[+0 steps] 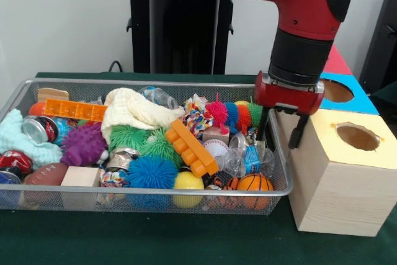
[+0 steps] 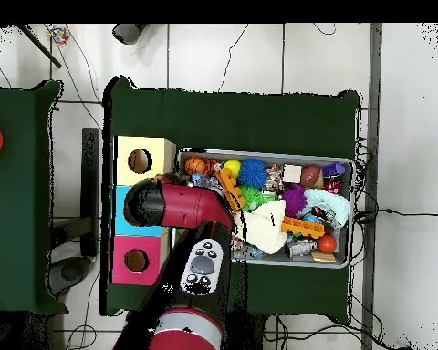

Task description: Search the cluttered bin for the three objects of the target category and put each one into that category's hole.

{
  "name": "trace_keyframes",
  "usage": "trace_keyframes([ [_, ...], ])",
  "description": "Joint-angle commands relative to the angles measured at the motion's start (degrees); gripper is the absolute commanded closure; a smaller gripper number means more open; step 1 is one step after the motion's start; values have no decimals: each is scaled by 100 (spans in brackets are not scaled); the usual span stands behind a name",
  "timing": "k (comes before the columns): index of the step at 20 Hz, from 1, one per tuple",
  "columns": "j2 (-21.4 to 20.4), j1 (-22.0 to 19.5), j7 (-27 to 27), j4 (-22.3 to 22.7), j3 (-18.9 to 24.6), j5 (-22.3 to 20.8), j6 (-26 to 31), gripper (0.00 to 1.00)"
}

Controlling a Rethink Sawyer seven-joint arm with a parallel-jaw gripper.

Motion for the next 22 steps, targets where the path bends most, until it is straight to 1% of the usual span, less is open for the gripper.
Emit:
trace_keyframes([
  [1,646,295,2638,123,-117,1050,139,0],
  [3,699,320,2860,178,-252,1190,207,0],
  [4,713,282,2860,176,-283,1195,230,0],
  [6,672,112,2753,215,-181,1173,164,0],
  [7,637,26,2682,209,-124,1139,29,0],
  [8,566,-94,2599,203,-38,1110,22,0],
  [10,249,-290,2368,420,67,944,10,0],
  [12,44,-223,2382,646,-1,856,108,0],
  [13,-80,-225,2428,836,39,871,77,0],
  [14,-190,-162,2521,901,-28,902,95,0],
  [15,-254,52,2721,912,-135,977,224,0],
  [18,-448,470,3287,1012,-437,1224,441,0],
  [20,-481,688,3625,1023,-673,1390,603,0],
  [22,-528,800,3852,1089,-849,1533,724,0],
])
